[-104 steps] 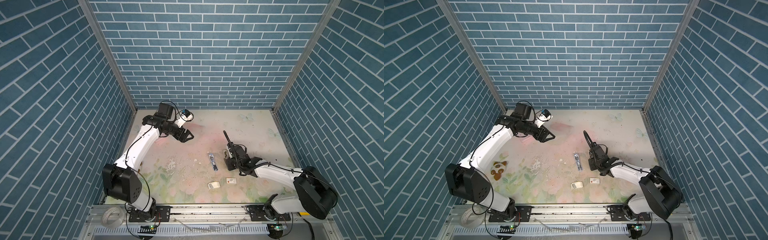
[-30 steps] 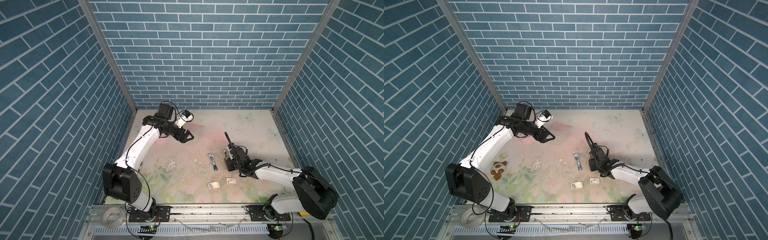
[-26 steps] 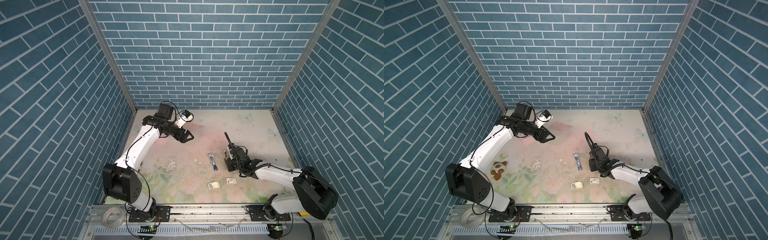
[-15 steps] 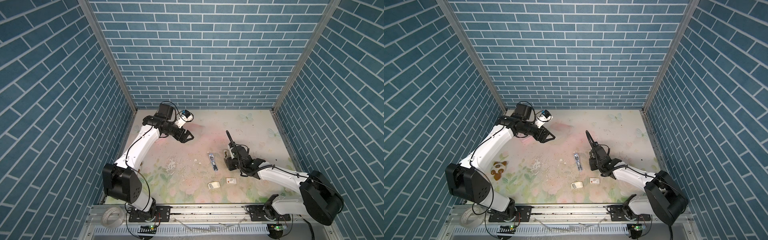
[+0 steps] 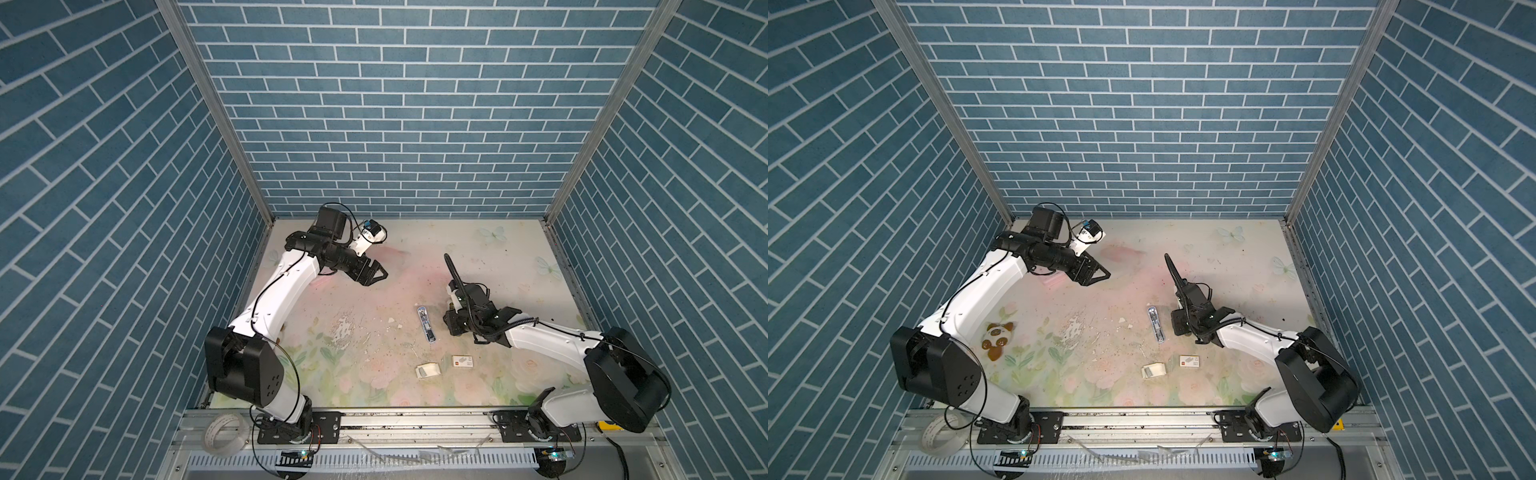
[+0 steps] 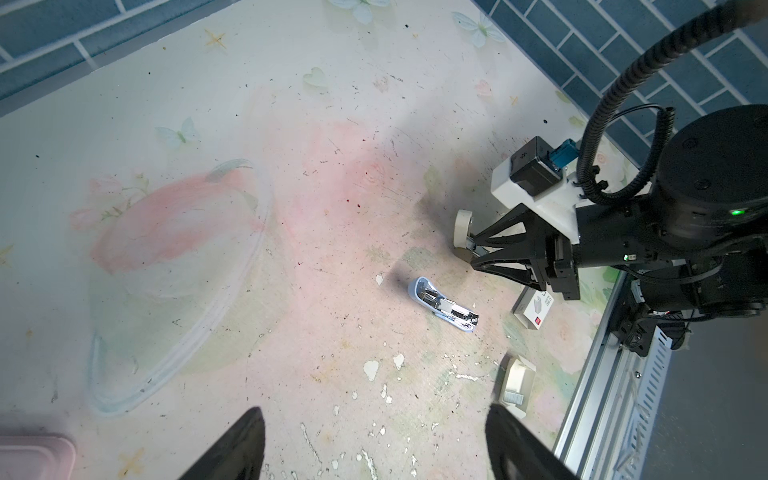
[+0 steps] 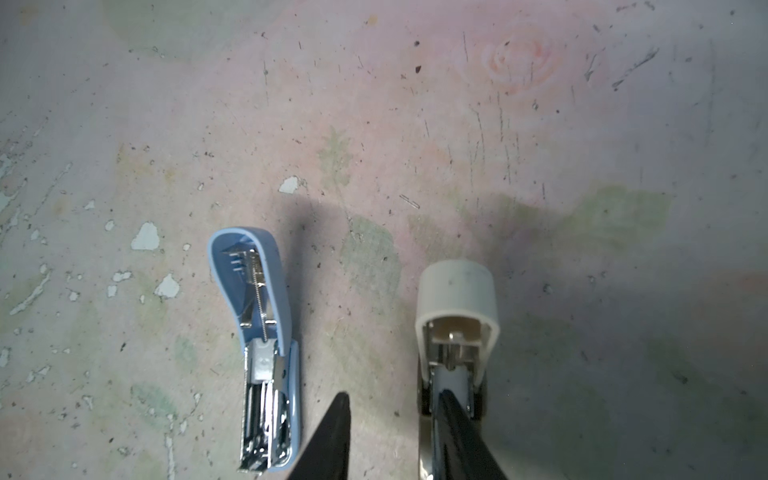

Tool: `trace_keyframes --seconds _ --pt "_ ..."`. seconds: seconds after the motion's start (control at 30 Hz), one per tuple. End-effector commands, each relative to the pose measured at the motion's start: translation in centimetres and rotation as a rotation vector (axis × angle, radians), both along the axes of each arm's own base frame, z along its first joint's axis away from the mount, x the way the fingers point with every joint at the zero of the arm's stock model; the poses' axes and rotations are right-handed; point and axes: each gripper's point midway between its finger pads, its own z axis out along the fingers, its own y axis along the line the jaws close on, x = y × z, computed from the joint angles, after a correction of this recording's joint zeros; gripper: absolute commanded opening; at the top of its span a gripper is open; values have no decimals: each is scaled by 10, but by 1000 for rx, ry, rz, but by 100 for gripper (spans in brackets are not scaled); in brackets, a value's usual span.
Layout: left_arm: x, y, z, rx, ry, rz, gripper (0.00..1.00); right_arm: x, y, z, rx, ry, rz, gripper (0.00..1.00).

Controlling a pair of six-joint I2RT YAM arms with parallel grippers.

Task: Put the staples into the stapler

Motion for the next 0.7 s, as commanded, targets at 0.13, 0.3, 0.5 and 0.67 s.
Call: trace_keyframes --seconds 0.13,0.3,0.5,0.67 --pt "-5 2 1 -2 -5 -6 85 7 -1 3 -11 -9 -7 37" --pt "-6 3 0 -1 -6 -7 85 8 -5 -4 -20 2 -16 37" --pt "-6 3 2 2 -12 -7 85 9 -5 -7 -8 10 -14 37" --pt "-6 3 3 1 -12 -7 85 8 -3 -7 -2 12 -6 37"
